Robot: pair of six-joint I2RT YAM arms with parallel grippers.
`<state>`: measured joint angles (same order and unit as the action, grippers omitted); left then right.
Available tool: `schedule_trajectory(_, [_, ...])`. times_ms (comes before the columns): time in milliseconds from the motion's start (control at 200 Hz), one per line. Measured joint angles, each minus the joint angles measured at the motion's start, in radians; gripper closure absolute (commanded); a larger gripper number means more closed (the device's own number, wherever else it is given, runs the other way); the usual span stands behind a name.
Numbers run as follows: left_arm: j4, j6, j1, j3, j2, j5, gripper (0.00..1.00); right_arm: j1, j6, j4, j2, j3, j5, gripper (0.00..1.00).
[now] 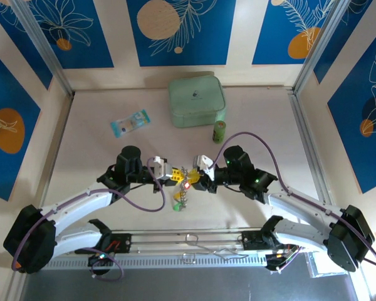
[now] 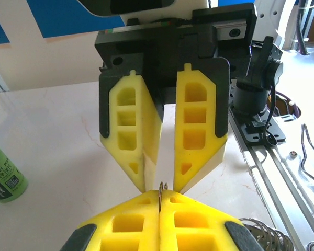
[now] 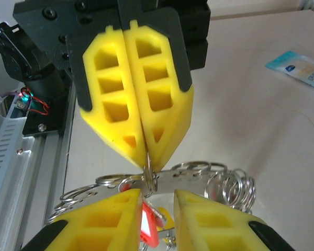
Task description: Put the keys on the keyring
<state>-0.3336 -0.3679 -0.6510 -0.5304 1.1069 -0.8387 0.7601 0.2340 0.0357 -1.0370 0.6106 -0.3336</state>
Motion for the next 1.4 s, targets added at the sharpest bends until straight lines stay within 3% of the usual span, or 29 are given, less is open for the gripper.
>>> schedule_trajectory(225, [0.001, 0.000, 0.000, 0.000, 0.000, -0.002, 1.00, 0.013, -0.004, 0.031, -0.033, 0.010, -0.012, 0.82])
schedule_trajectory(365, [0.008, 0.001, 0.003, 0.000, 0.000, 0.005, 1.00, 0.014, -0.010, 0.039, -0.050, 0.011, -0.023, 1.00])
schedule_trajectory(405, [0.012, 0.001, 0.005, 0.000, 0.000, 0.009, 1.00, 0.014, -0.006, 0.040, -0.054, 0.013, -0.023, 1.00])
schedule_trajectory(480, [0.024, -0.001, 0.005, 0.000, 0.000, 0.021, 0.75, 0.014, 0.002, 0.025, -0.061, 0.022, -0.019, 1.00])
schedule_trajectory(600, [0.074, -0.034, 0.004, -0.010, -0.012, 0.062, 0.70, 0.022, 0.043, -0.052, -0.064, 0.050, -0.010, 1.00])
schedule_trajectory(940, [0.354, -0.192, 0.000, -0.133, -0.022, 0.101, 0.78, 0.039, 0.201, -0.317, -0.077, 0.223, 0.097, 1.00])
schedule_trajectory(1225, [0.386, -0.206, 0.000, -0.141, -0.015, 0.100, 0.85, 0.094, 0.279, -0.447, -0.146, 0.323, 0.169, 1.00])
schedule_trajectory(1400, [0.384, -0.193, 0.000, -0.141, -0.005, 0.093, 0.97, 0.098, 0.295, -0.462, -0.153, 0.338, 0.174, 1.00])
